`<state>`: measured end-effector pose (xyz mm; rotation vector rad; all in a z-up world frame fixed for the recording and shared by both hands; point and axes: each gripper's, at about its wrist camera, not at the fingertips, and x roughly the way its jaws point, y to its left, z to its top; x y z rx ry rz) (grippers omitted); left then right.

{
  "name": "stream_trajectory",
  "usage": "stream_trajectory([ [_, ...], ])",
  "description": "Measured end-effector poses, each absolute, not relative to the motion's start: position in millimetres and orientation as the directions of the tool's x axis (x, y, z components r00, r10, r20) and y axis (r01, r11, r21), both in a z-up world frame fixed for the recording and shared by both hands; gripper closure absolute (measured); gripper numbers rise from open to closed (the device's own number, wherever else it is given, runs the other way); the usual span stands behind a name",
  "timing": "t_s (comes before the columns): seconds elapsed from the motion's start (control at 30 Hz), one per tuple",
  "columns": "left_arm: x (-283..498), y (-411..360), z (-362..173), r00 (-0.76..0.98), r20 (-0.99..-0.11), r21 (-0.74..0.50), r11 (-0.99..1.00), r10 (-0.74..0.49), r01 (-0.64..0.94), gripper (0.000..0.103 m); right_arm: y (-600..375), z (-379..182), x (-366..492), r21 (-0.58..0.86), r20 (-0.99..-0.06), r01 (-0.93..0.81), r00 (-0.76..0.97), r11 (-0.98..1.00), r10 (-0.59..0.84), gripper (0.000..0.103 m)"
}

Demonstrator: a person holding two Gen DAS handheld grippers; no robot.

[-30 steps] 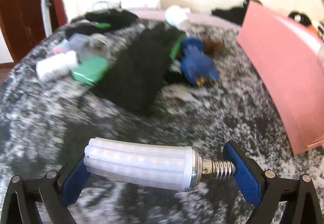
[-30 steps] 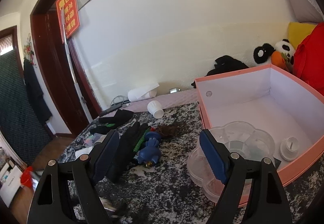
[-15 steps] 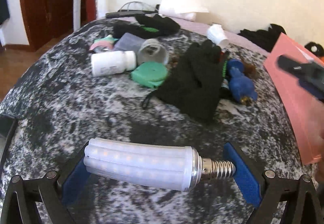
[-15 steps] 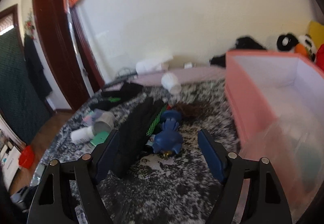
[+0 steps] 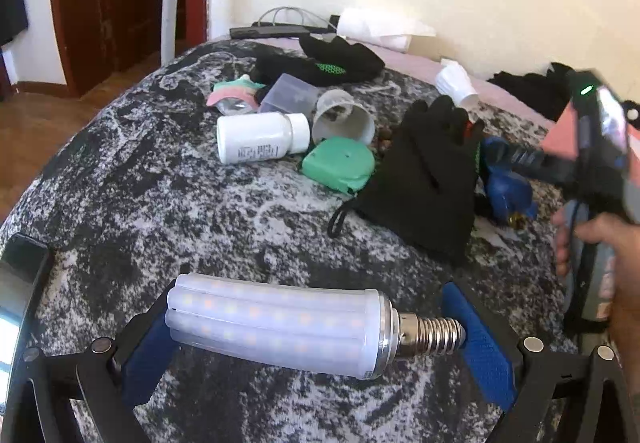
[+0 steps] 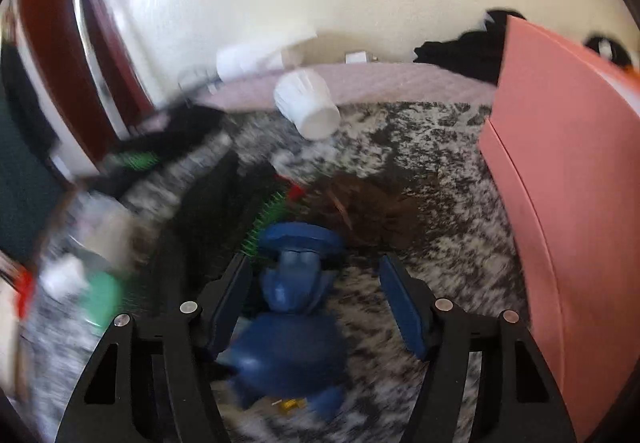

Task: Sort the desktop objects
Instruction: 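Grasp the LED corn bulb with the left tool while the right tool grasps the blue toy, then carry the blue toy and LED bulb into the pink box and release both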

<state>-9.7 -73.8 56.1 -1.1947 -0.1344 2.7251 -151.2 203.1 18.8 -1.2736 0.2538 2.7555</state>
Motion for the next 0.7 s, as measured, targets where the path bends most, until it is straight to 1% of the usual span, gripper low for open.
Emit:
stream_trajectory([
  [0.1, -11, -70, 57, -0.672, -0.717, -0.138, -0.983, 0.184, -0.122, 0.002, 190, 10, -157, 0.020, -0.778, -0.116, -0.625, -0.993, 0.057, 0.033],
  [0.17, -11, -66, 56, -0.669, -0.720, -0.135, -0.982, 0.186, -0.129, 0.002, 185, 8, -156, 0.040, -0.770, -0.068, -0.638, -0.997, 0.012, 0.043],
  [0.2, -10, -64, 56, -0.666, -0.722, -0.135, -0.982, 0.189, -0.132, 0.002, 183, 8, -155, 0.051, -0.765, -0.046, -0.644, -0.998, -0.009, 0.057],
  [0.23, -10, -62, 56, -0.663, -0.724, -0.135, -0.981, 0.191, -0.136, 0.002, 181, 8, -154, 0.065, -0.761, -0.032, -0.649, -0.997, -0.029, 0.062],
  [0.43, -4, -53, 62, -0.676, -0.715, -0.109, -0.983, 0.179, -0.146, 0.002, 180, 25, -139, 0.190, -0.718, 0.018, -0.680, -0.982, -0.151, 0.063],
  [0.7, 3, -46, 76, -0.694, -0.694, -0.118, -0.981, 0.192, -0.153, 0.002, 168, 92, -87, 0.302, -0.598, 0.024, -0.773, -0.953, -0.209, 0.063],
])
